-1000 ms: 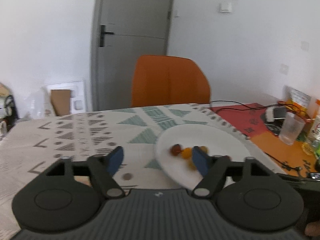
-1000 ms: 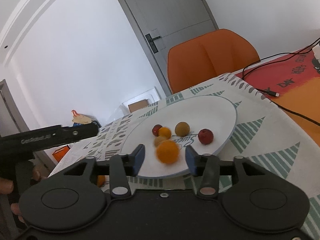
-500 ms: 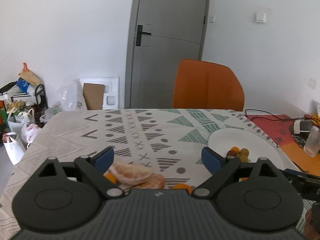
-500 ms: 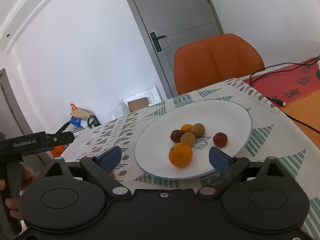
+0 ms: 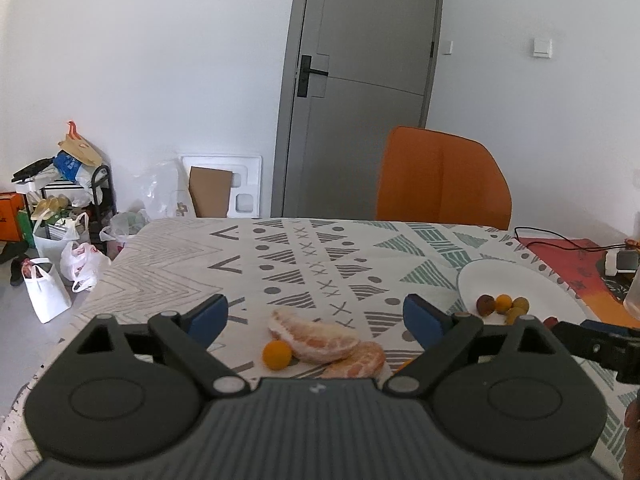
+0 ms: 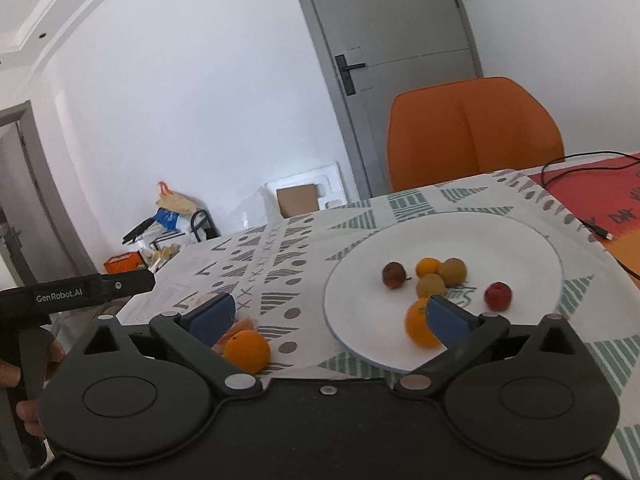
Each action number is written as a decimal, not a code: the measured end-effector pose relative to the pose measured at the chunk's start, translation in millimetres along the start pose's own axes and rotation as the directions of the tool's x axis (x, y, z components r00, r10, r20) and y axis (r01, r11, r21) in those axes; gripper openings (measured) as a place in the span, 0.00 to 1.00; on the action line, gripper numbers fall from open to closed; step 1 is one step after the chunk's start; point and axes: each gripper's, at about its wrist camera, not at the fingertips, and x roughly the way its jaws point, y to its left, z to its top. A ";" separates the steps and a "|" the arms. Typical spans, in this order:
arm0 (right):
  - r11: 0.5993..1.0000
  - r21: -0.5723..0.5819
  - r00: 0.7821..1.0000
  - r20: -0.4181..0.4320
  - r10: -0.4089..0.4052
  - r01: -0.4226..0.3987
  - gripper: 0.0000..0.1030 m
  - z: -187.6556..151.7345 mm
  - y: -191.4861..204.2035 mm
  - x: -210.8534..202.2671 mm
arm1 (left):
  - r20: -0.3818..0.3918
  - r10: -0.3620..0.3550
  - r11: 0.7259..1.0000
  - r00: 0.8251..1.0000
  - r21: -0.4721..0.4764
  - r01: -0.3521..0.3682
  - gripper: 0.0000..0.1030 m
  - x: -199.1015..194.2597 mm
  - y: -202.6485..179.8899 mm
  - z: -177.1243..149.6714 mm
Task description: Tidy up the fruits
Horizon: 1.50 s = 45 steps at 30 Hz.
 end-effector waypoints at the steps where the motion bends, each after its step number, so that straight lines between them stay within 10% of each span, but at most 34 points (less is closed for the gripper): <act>1: 1.000 -0.005 1.000 -0.005 0.004 -0.004 1.00 1.2 2.1 1.5 | -0.002 0.000 1.000 1.000 -0.001 0.000 0.91 0.7 2.0 -0.1; 16: 0.984 -0.165 0.993 -0.108 0.050 -0.067 1.00 24.1 42.5 42.4 | -0.061 0.011 1.000 0.998 -0.019 -0.012 0.88 21.9 29.1 -7.8; 30: 0.956 -0.246 0.970 -0.219 0.103 -0.157 1.00 23.7 71.5 81.6 | -0.132 -0.048 0.997 0.990 -0.058 0.040 0.56 54.9 41.5 -27.8; 37: 0.941 -0.282 0.959 -0.260 0.113 -0.188 0.95 12.4 80.8 92.9 | -0.154 -0.053 0.996 0.987 -0.080 0.041 0.20 68.3 46.9 -38.8; 45: 0.921 -0.320 0.943 -0.311 0.119 -0.221 0.87 7.2 97.1 108.6 | -0.136 -0.066 0.990 0.989 -0.134 0.048 0.20 57.2 64.7 -38.1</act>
